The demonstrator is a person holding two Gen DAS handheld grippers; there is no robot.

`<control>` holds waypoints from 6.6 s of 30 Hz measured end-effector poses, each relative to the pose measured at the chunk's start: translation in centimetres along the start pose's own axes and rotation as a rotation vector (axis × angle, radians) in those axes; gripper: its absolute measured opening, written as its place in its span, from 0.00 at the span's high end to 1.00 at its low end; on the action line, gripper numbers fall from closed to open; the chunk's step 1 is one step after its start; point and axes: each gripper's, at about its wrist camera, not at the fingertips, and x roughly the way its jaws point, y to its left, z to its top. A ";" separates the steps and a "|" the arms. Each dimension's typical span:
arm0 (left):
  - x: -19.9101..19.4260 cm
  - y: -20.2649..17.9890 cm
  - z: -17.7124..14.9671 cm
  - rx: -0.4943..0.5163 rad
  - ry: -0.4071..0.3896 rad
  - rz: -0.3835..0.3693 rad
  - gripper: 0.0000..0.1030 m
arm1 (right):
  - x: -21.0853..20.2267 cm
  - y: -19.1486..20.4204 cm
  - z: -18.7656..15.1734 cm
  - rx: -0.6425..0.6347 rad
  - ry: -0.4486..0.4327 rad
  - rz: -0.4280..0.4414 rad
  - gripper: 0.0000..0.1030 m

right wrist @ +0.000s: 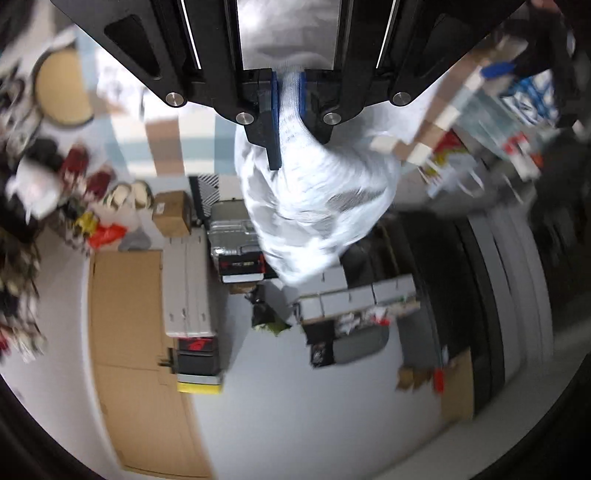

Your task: Fold large clothes

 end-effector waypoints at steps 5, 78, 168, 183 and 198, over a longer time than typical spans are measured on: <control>2.5 -6.8 2.1 0.241 0.005 0.021 0.21 | 0.9 -3.2 -1.3 0.136 0.035 0.039 0.93; -1.3 0.0 -5.7 -0.143 -0.039 -0.255 0.19 | -1.4 2.4 -5.9 0.263 0.459 0.191 0.16; 7.8 -0.9 -6.8 -0.267 0.378 -0.365 0.16 | -5.5 -2.4 -12.6 0.591 0.318 0.139 0.90; 6.5 -1.2 -5.0 -0.196 0.324 -0.418 0.95 | -5.8 -1.5 -11.8 0.523 0.299 0.106 0.90; 6.1 -0.2 -8.3 0.003 0.271 -0.039 0.80 | -4.6 3.5 -12.2 0.160 0.439 -0.176 0.79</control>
